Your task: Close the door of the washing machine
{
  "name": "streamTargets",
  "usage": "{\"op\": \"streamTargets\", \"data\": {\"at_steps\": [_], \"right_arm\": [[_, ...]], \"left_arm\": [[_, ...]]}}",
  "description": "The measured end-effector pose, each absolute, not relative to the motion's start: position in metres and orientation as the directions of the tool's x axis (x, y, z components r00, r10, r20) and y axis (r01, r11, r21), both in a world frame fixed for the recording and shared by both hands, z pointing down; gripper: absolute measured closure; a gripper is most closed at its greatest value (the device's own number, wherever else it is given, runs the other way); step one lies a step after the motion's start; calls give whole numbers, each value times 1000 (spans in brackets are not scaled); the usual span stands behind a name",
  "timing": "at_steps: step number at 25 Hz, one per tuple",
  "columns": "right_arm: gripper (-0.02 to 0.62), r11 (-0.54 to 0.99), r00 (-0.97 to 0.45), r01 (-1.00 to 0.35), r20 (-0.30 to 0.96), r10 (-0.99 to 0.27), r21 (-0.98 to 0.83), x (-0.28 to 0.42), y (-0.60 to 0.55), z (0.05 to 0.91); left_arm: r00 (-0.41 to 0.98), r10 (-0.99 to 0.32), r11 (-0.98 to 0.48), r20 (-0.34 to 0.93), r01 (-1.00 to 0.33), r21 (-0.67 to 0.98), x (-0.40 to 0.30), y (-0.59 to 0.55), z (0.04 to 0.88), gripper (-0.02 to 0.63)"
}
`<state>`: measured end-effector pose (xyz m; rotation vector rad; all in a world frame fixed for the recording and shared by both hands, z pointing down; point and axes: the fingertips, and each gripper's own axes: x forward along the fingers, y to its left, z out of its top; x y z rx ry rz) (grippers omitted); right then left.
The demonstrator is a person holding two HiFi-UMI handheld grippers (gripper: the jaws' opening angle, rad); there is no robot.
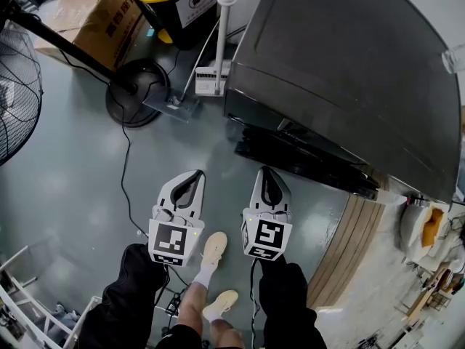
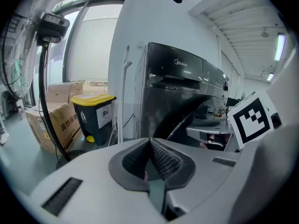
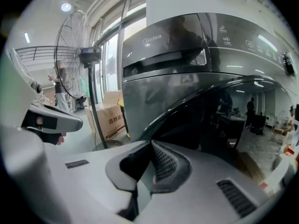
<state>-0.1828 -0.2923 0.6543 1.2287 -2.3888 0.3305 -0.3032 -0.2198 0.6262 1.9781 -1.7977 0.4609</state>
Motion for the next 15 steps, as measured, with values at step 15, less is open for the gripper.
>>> {"op": "streamTargets", "data": {"at_steps": [15], "right_arm": [[578,584,-543,-811,429,-722,-41,-144,-234,602]], "left_arm": [[106,-877,-97,469,-994,44,-271,-173,572,581]]}}
